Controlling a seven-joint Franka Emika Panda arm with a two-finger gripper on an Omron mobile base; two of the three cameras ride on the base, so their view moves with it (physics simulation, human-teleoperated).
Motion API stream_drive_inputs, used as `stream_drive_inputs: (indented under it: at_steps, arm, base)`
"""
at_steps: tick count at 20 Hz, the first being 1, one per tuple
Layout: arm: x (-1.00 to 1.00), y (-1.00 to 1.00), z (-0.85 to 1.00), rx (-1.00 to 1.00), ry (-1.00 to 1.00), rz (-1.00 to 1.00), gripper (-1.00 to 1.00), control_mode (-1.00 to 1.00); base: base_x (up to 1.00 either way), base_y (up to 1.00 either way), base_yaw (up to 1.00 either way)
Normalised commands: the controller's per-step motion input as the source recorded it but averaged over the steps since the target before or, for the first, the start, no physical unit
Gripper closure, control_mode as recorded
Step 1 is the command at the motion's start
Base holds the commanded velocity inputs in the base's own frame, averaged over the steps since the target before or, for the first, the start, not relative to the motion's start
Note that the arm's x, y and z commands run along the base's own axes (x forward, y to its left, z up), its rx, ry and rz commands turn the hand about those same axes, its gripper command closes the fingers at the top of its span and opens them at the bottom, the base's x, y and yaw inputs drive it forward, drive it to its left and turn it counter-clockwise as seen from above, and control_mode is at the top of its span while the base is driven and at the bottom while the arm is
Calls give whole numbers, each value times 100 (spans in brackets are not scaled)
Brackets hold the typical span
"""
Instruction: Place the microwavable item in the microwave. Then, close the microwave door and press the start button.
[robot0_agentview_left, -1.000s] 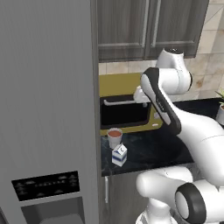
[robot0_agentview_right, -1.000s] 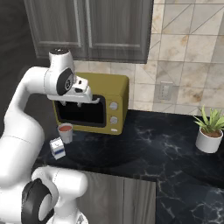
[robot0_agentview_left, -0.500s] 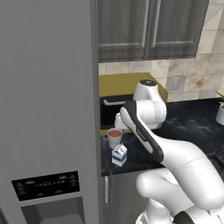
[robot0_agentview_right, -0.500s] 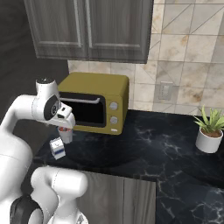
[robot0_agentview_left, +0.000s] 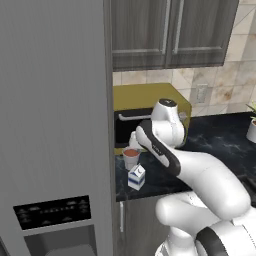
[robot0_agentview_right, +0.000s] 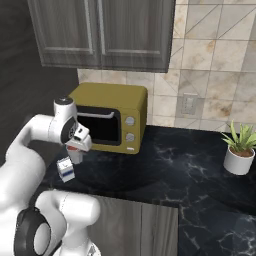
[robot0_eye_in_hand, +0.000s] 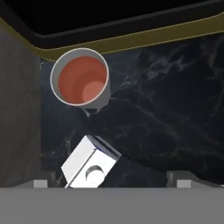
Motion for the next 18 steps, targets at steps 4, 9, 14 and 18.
stream_drive_inputs:
  at_steps: [4,9,14,18]
  arm:
    - [26,-1,-27,0,7,0,-100,-100]
    - [19,0,-25,0,5,0,-100,-100]
    - [22,0,-13,0,4,0,-100,-100]
    - [21,0,-22,0,8,0,-100,-100]
  base:
    - [0,0,0]
    - [0,0,0]
    - [0,0,0]
    - [0,0,0]
